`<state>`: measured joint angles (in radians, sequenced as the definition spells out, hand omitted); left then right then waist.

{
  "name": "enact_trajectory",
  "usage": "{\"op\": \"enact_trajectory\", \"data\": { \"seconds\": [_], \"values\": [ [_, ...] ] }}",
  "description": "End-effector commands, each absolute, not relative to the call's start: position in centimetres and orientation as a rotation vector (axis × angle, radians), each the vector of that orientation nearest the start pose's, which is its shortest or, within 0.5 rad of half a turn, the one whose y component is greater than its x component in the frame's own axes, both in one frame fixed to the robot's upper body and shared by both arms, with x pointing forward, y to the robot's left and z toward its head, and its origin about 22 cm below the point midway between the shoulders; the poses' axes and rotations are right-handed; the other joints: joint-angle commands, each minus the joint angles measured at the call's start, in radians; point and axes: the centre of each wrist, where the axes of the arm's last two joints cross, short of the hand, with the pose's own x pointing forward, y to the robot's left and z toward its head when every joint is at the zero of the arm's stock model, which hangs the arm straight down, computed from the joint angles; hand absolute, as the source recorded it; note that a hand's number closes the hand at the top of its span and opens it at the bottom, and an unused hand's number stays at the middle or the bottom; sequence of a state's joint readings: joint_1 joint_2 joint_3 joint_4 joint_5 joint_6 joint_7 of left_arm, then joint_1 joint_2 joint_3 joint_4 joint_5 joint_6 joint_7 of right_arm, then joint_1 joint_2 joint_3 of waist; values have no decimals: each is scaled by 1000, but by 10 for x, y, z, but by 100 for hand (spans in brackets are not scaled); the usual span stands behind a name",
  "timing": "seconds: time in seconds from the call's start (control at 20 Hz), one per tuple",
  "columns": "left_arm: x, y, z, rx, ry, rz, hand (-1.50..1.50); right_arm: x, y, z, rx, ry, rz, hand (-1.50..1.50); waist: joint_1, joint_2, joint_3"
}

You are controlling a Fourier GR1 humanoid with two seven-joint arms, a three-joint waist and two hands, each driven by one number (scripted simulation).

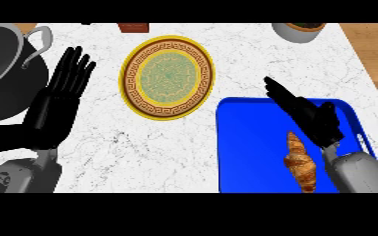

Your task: Pick the croissant from the tray and place it in the plate

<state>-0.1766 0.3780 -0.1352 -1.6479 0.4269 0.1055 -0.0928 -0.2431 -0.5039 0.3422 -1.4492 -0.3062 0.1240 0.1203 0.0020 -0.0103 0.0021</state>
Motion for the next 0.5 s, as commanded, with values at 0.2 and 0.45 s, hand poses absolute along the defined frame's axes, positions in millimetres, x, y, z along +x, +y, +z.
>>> {"op": "enact_trajectory", "data": {
  "seconds": [0.2, 0.45],
  "values": [
    [250, 294, 21, 239, -1454, -5, 0, 276, -271, 67, 504, -1613, 458, 150, -19, 7, 3],
    [232, 294, -13, 232, -1289, 20, 0, 290, -315, 175, -401, -1835, 1118, 150, -66, -17, -2]
  ]
}}
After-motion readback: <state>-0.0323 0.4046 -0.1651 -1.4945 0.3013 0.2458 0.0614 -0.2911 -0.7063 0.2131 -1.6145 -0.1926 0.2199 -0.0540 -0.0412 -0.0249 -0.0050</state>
